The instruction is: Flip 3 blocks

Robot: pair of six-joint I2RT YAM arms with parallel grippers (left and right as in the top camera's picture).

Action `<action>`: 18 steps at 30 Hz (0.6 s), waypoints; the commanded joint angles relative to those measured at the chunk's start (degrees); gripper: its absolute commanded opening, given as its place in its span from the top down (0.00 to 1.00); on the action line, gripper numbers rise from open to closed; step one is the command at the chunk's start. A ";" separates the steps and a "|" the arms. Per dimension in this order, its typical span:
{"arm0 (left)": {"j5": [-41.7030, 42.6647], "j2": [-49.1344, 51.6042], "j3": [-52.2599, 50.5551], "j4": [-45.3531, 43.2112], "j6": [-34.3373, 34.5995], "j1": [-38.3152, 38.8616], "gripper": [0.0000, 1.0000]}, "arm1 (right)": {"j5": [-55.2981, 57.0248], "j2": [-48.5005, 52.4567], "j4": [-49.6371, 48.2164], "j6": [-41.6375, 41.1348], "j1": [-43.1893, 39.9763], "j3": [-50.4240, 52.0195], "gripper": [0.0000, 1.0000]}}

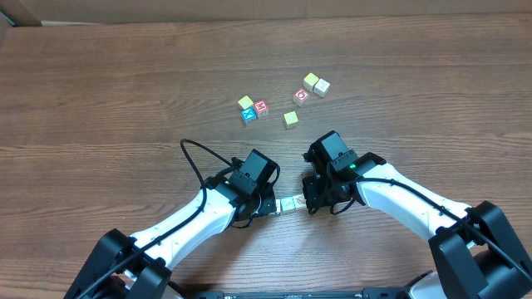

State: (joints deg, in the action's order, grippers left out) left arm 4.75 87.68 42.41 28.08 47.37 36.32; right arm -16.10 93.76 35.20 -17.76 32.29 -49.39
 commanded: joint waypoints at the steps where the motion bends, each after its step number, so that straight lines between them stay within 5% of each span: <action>1: 1.09 0.39 0.59 0.15 -0.50 -0.28 0.96 | -0.07 -0.94 -0.28 -0.04 0.17 0.44 0.96; 18: -0.87 0.39 0.59 0.35 6.91 -0.31 0.96 | -0.09 -0.94 -0.26 -0.04 0.17 0.44 0.96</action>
State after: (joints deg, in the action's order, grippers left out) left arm 4.89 87.66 42.41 28.27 51.55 36.32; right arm -16.10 93.76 35.18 -17.78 32.29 -49.39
